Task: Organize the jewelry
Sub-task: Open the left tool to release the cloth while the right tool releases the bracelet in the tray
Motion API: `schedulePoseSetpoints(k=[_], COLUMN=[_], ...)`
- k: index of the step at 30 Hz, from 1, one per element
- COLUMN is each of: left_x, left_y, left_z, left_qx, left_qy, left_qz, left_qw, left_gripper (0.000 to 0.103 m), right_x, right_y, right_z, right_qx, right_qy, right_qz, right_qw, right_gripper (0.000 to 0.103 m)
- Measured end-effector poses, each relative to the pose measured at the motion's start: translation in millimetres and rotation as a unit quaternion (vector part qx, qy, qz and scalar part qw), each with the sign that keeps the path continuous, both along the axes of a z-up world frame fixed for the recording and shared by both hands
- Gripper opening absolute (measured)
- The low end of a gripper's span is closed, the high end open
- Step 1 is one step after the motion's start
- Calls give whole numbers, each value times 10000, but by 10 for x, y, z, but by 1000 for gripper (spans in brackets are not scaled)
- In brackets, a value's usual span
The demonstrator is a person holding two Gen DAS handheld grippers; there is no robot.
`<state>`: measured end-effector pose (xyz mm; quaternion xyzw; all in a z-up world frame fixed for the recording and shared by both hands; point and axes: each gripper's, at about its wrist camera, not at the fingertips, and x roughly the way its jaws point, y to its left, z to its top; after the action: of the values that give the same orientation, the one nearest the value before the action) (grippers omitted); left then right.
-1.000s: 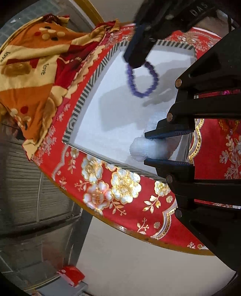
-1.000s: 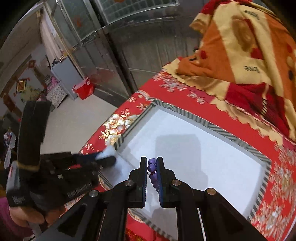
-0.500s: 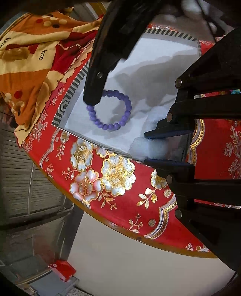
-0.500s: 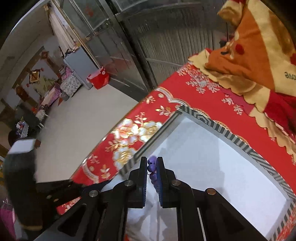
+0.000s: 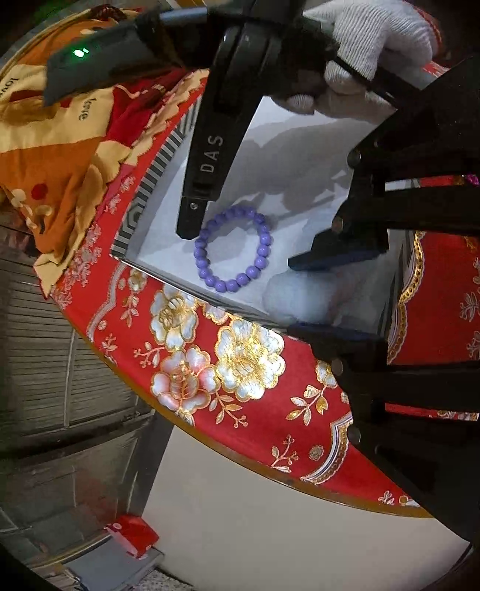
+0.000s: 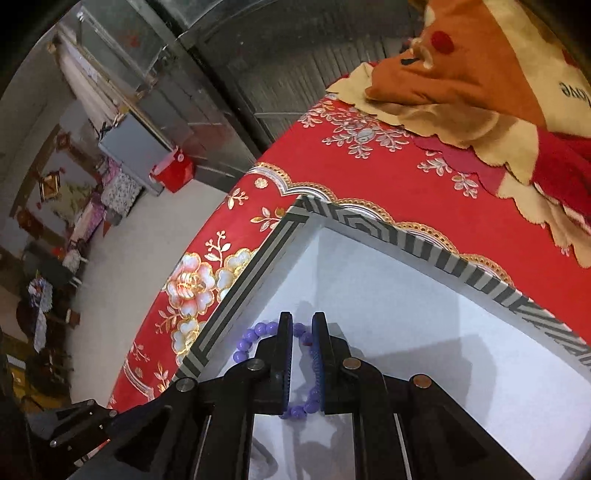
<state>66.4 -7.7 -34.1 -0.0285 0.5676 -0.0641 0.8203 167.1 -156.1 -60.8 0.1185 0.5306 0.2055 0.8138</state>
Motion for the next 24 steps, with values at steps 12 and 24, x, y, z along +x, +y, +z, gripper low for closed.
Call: schedulePoseSetpoints(k=[12, 24], left_x=[-188, -680], left_y=[-25, 48], left_z=[267, 608], left_qx=[103, 392], left_qy=[-308, -729], left_qz=[-104, -294], left_qw=[9994, 9961], left_gripper=[57, 57], right_x=[-398, -1704], right_y=[-311, -655], right_z=[346, 1070], right_qx=[78, -396], right_qy=[-224, -948], right_qz=[-346, -801], right_qw=[9991, 9915], right_gripper=[39, 40])
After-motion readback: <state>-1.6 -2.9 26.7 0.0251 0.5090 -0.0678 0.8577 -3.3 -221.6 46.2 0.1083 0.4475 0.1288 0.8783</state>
